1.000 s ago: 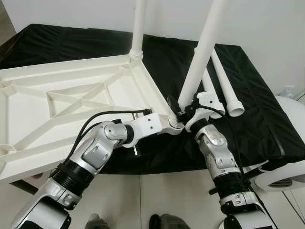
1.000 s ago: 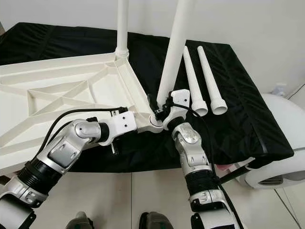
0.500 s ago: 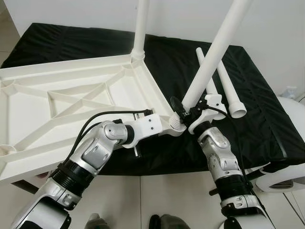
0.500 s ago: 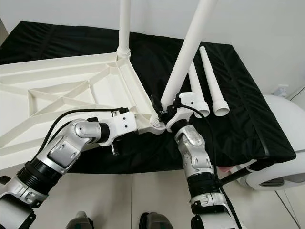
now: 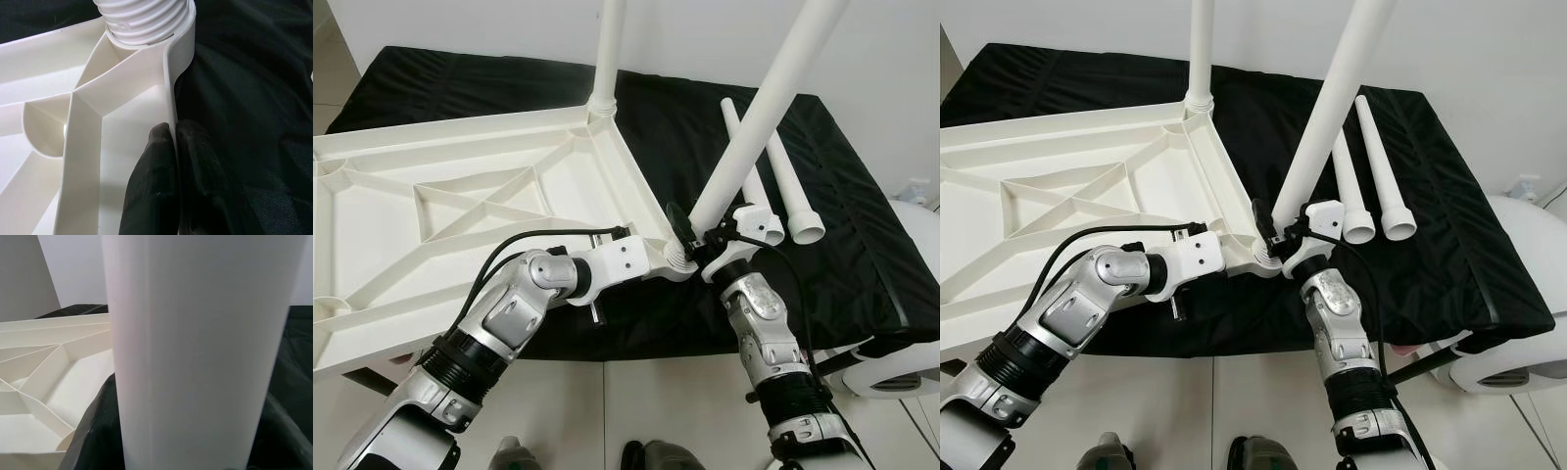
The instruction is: Building children table
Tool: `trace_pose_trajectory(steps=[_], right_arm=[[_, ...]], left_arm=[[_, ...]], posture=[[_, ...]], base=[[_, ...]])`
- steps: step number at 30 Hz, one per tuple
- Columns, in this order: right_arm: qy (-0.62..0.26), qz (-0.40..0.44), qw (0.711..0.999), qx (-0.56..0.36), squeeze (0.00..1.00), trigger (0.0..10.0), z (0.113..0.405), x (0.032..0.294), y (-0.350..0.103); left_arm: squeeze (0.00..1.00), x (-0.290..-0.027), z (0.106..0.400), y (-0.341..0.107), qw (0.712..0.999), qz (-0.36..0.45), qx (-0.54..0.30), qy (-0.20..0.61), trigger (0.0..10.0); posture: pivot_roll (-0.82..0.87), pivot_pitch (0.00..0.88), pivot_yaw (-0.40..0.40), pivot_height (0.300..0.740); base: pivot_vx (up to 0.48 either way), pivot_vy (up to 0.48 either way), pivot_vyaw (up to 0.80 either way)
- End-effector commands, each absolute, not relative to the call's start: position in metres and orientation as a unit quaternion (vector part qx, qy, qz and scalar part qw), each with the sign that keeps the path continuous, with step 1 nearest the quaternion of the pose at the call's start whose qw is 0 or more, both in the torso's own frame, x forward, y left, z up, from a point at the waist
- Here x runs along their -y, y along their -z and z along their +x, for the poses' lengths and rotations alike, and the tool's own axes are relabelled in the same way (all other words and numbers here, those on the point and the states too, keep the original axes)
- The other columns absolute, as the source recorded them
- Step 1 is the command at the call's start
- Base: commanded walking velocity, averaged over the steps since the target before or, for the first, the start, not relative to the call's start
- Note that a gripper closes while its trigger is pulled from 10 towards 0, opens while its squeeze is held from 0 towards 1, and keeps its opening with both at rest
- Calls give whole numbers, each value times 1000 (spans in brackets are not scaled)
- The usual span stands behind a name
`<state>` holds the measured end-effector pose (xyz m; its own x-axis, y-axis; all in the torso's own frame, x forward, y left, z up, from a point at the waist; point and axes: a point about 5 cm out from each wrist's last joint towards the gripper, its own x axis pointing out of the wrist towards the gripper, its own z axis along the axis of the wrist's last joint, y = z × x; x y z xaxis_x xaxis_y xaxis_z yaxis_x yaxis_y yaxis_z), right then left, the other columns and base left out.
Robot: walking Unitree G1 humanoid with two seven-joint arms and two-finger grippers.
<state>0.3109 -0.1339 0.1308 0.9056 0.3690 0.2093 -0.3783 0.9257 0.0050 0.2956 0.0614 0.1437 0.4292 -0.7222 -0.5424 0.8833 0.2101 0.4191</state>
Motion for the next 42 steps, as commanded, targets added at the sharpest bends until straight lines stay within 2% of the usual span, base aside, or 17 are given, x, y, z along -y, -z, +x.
trace_pose_trajectory(steps=[1, 5, 9, 10, 25, 26, 39, 42], right_arm=[[-165, -31, 985, -23, 0, 10000, 292, 156, -76], [-165, -38, 985, -24, 0, 10000, 290, 155, -73], [-169, 13, 985, -16, 0, 10000, 295, 153, -79], [-168, 49, 984, -10, 0, 10000, 299, 153, -85], [-161, 179, 970, 27, 0, 10000, 327, 170, -134], [-160, 183, 969, 34, 0, 10000, 329, 173, -139], [-159, 224, 960, 47, 0, 10000, 336, 180, -157], [-164, 263, 949, 51, 0, 10000, 339, 181, -162]], left_arm=[[0, -75, 299, -138, 775, 365, -139, 497, 10000], [0, -75, 299, -138, 775, 365, -139, 497, 10000], [0, -75, 299, -137, 774, 365, -140, 498, 10000], [0, -75, 299, -137, 773, 365, -140, 499, 10000], [0, -75, 297, -136, 772, 361, -142, 504, 10000], [1000, -75, 297, -137, 774, 355, -143, 505, 10000], [1000, -74, 294, -139, 772, 344, -140, 516, 10000], [1000, -73, 296, -145, 778, 332, -128, 518, 10000]], posture=[[49, 108, -96, 740], [48, 108, -95, 740], [47, 108, -91, 740], [48, 107, -91, 740], [51, 96, -93, 740], [53, 95, -94, 740], [57, 84, -98, 740], [59, 79, -102, 740]], base=[[0, 0, 0], [0, 0, 0], [0, 0, 0], [0, 0, 0], [0, 0, 0], [0, 0, 0], [0, 0, 0], [0, 0, 0]])
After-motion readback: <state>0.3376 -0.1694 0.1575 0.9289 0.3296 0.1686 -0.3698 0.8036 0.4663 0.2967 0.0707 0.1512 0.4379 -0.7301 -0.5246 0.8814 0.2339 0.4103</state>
